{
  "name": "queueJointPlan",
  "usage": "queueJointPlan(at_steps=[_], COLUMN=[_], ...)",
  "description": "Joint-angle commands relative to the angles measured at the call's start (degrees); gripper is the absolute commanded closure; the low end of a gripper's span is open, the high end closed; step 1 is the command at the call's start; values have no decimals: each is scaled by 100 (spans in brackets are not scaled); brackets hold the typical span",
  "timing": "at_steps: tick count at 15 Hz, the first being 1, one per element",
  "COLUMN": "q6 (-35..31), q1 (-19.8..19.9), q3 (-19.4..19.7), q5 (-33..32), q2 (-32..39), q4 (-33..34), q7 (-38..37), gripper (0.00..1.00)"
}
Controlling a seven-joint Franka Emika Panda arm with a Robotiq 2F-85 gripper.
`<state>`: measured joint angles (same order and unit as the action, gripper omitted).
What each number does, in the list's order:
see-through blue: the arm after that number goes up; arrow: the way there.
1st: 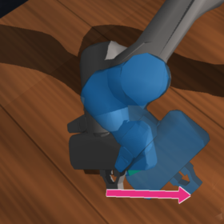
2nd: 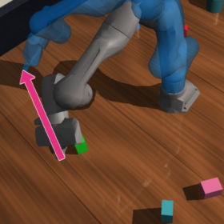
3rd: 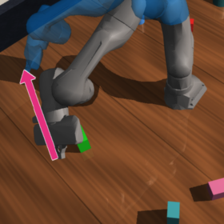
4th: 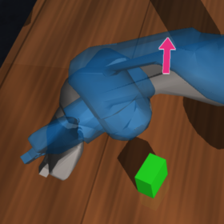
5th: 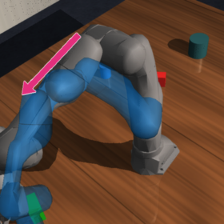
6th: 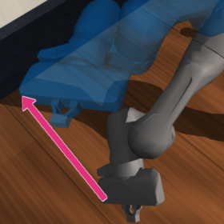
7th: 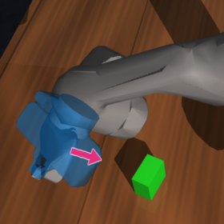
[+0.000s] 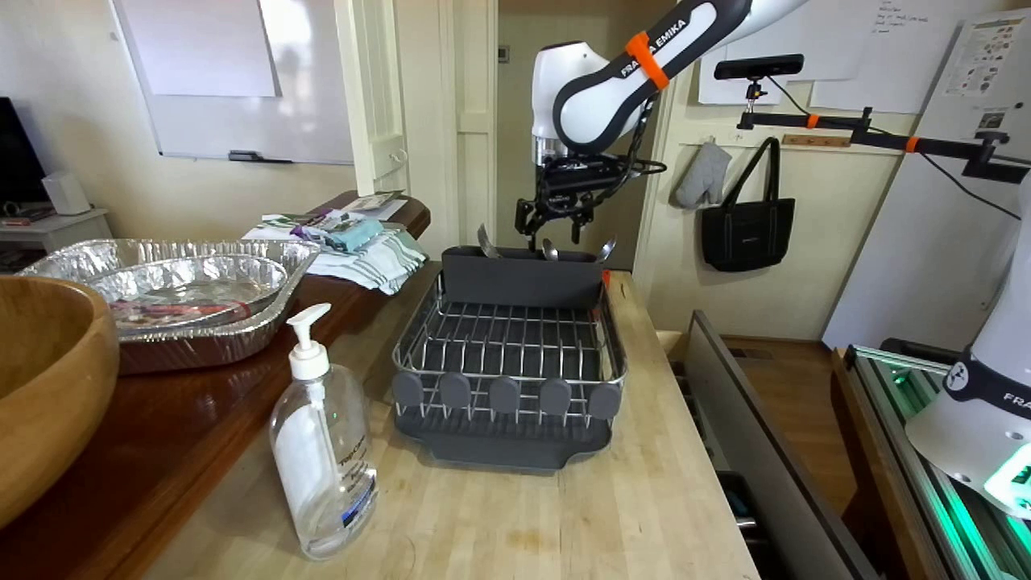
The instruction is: Rearrange the spoons and forks in the utensil holder
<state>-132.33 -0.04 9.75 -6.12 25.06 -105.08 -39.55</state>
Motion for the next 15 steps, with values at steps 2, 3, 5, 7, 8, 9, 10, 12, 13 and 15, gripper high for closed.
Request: queueJointPlan(at_steps=[2, 3, 5, 7, 8, 9, 10, 12, 13, 15], q6=[499, 486, 293, 180, 182, 205, 244, 172, 178, 200], q1=[-58, -61, -37, -4, -20, -32, -35, -31, -28, -28], q3=[124, 140, 137, 105, 114, 118, 117, 115, 110, 108], q5=[-291, -342, -327, -255, -300, -333, -336, -336, -327, -330], q2=[-186, -190, -222, -303, -324, -324, -325, -383, -408, -503], q4=[-67, -59, -85, -149, -160, -153, -144, -197, -212, -286], q7=[193, 148, 44, 118, 111, 109, 101, 100, 114, 125], gripper=[0, 0, 0, 0, 0, 0, 0, 0, 0, 0])
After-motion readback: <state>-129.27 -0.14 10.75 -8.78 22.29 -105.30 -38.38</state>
